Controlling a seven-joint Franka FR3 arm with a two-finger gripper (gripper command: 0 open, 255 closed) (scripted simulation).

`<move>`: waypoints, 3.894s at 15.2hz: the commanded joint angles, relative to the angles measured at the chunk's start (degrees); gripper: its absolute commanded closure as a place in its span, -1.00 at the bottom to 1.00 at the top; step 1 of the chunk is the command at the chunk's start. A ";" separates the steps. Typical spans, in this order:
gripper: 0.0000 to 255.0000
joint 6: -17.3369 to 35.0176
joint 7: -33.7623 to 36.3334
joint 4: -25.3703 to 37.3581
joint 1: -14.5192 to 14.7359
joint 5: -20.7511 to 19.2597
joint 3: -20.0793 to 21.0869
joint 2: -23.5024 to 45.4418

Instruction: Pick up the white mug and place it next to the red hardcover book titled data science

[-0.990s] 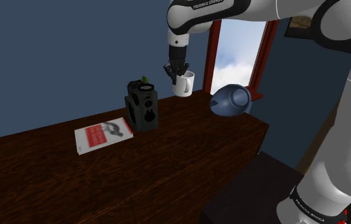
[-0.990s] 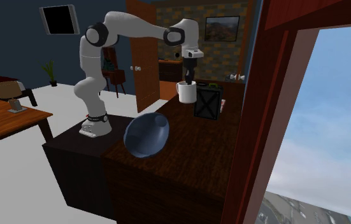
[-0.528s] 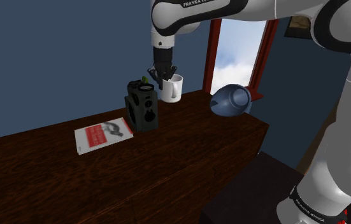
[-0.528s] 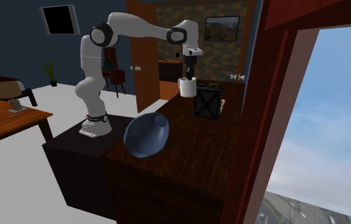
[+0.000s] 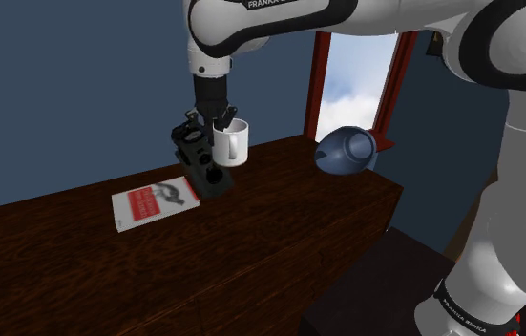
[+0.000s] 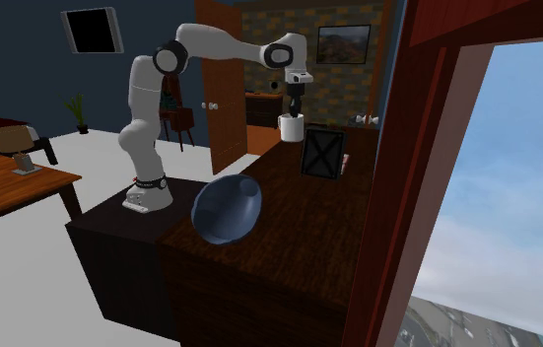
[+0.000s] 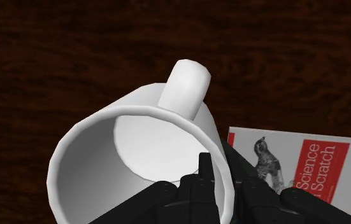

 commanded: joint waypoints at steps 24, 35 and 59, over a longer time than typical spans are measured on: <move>1.00 -4.14 17.28 23.19 14.20 -4.20 4.09 19.65; 1.00 4.51 17.73 14.23 13.70 -4.32 4.02 19.38; -1.00 11.80 18.18 8.59 13.54 -4.70 3.80 21.06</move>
